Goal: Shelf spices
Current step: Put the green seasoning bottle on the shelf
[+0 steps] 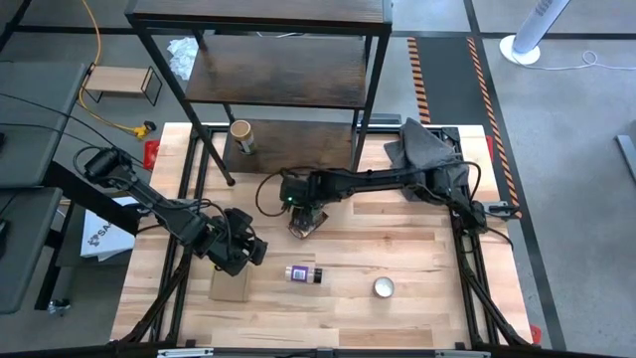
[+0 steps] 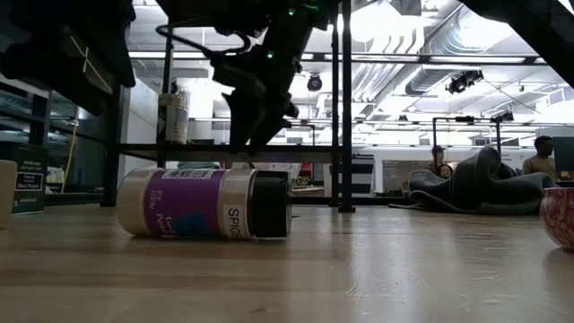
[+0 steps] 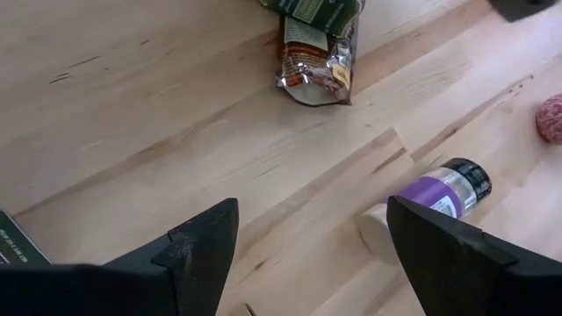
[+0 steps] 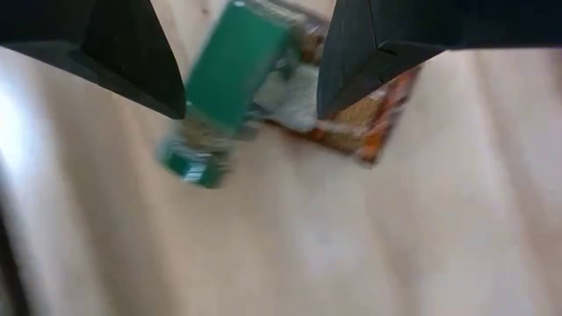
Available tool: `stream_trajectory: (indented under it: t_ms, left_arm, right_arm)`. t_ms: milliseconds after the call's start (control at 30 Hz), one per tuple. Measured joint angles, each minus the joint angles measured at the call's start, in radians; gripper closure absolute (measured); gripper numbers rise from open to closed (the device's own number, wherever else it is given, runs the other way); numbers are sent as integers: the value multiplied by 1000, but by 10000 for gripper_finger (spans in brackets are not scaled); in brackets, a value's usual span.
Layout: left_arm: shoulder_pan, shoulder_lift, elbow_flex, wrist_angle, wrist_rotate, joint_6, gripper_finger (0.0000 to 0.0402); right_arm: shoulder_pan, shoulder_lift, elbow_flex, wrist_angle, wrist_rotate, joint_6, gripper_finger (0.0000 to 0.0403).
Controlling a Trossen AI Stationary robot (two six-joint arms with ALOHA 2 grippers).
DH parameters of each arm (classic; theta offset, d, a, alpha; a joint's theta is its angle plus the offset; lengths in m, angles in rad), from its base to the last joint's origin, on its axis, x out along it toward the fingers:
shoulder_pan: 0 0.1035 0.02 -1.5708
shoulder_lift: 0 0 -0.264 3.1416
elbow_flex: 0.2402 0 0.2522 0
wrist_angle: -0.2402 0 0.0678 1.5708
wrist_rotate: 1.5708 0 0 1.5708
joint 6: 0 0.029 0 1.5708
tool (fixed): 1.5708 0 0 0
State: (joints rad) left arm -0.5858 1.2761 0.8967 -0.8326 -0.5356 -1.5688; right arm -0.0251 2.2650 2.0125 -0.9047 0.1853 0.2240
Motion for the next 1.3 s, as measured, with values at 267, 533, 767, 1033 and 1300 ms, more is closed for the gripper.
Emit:
stream_trajectory:
  t_ms: [267, 533, 767, 1033, 1300]
  left_arm:
    - [0, 0, 0, 2, 12, 0, 115]
    - [0, 0, 0, 22, 54, 48, 115]
    - [0, 0, 0, 25, 63, 53, 115]
    - [0, 0, 0, 27, 64, 53, 115]
    - [0, 0, 0, 27, 66, 54, 115]
  right_arm:
    - [-6, 22, 2, -79, 58, 275, 151]
    - [9, 83, 3, -29, 12, 349, 151]
    - [8, 116, 5, -26, -18, 382, 151]
    - [12, 124, 3, -32, -37, 342, 173]
    - [18, 100, 0, -54, 1, 307, 221]
